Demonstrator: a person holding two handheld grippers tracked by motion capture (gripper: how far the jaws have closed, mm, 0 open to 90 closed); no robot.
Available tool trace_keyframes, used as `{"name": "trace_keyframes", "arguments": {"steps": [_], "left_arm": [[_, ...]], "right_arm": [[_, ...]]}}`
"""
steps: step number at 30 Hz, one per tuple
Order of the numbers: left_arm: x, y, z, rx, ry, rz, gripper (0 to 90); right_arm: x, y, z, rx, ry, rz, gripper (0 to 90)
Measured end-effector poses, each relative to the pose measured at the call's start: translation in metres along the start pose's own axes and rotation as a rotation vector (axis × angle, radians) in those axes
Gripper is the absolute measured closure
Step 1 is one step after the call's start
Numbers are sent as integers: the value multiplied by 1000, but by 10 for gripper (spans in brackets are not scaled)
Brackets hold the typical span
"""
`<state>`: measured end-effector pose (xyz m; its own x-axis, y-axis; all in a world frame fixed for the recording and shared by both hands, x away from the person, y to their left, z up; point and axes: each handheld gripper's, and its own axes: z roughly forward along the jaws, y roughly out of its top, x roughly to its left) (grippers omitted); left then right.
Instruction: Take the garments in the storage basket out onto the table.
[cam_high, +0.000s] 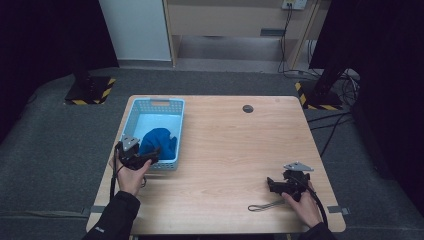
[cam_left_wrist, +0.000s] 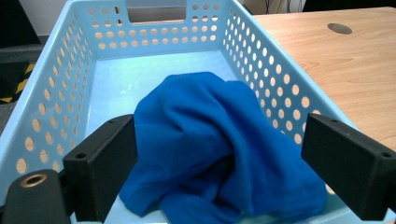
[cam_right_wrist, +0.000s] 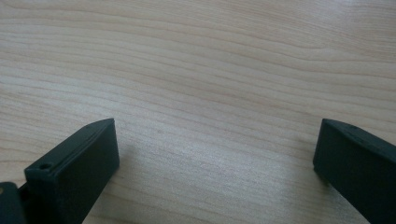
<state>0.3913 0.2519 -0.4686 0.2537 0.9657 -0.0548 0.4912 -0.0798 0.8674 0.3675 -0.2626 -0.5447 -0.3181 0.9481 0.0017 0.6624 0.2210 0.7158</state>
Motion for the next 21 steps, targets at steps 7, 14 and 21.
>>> {"name": "trace_keyframes", "arguments": {"steps": [7,14,21], "left_arm": [[-2,3,8,11,-1,4,97],[-4,5,14,22,-2,6,97],[-4,8,20,25,-4,3,97]], "right_arm": [[0,0,0,0,0,0,4],[0,0,0,0,0,0,4],[0,0,0,0,0,0,4]]}}
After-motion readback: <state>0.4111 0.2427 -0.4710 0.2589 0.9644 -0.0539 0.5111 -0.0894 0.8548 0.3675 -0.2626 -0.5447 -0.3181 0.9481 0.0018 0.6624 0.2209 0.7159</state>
